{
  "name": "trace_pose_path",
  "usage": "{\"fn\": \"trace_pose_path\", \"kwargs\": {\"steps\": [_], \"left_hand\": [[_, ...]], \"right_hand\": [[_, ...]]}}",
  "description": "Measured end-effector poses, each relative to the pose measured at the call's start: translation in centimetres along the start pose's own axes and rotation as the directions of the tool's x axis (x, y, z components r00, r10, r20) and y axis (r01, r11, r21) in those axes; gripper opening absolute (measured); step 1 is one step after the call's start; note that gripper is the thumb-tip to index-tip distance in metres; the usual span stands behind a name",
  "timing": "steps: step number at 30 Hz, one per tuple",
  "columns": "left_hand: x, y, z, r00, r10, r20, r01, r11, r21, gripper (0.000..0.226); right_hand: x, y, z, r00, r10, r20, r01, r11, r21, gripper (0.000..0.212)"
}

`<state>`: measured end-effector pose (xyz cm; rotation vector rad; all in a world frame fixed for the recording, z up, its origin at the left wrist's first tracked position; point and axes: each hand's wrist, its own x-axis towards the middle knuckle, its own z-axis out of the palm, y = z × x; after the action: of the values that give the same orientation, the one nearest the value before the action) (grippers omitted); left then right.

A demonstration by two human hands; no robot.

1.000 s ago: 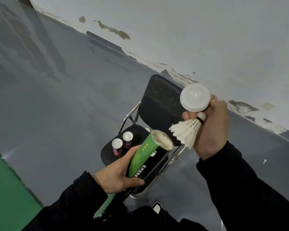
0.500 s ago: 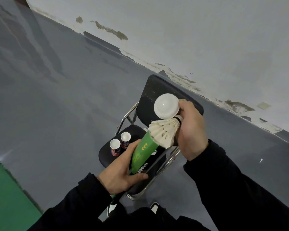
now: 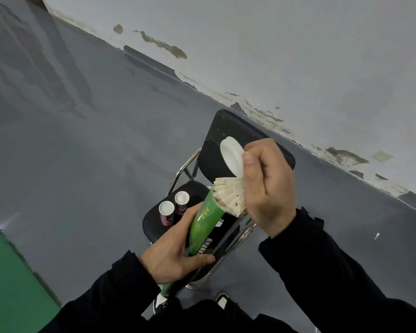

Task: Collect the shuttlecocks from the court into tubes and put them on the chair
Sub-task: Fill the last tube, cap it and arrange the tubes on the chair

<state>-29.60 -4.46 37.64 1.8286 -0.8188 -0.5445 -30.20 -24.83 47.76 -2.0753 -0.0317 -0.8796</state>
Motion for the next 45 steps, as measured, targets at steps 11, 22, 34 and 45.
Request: {"fn": "trace_pose_path", "kwargs": {"steps": [11, 22, 34, 45], "left_hand": [[-0.8, 0.4, 0.6, 0.999, 0.003, 0.051, -0.002, 1.0, -0.027, 0.095], [-1.1, 0.9, 1.2, 0.997, 0.012, 0.075, -0.01, 1.0, -0.027, 0.096], [-0.2, 0.8, 2.0, 0.998, 0.013, 0.058, -0.014, 1.0, 0.02, 0.099], [-0.2, 0.6, 0.9, 1.0, 0.004, -0.029, -0.006, 0.998, -0.068, 0.096]], "right_hand": [[1.2, -0.3, -2.1, 0.845, 0.004, 0.534, -0.067, 0.993, 0.099, 0.026], [1.4, -0.5, -2.5, 0.911, 0.355, 0.21, -0.409, 0.843, 0.35, 0.033], [0.8, -2.0, -1.3, 0.659, 0.713, 0.241, -0.61, 0.319, 0.725, 0.005], [-0.7, -0.9, -3.3, 0.875, 0.327, 0.356, -0.394, 0.91, 0.132, 0.017]]}}
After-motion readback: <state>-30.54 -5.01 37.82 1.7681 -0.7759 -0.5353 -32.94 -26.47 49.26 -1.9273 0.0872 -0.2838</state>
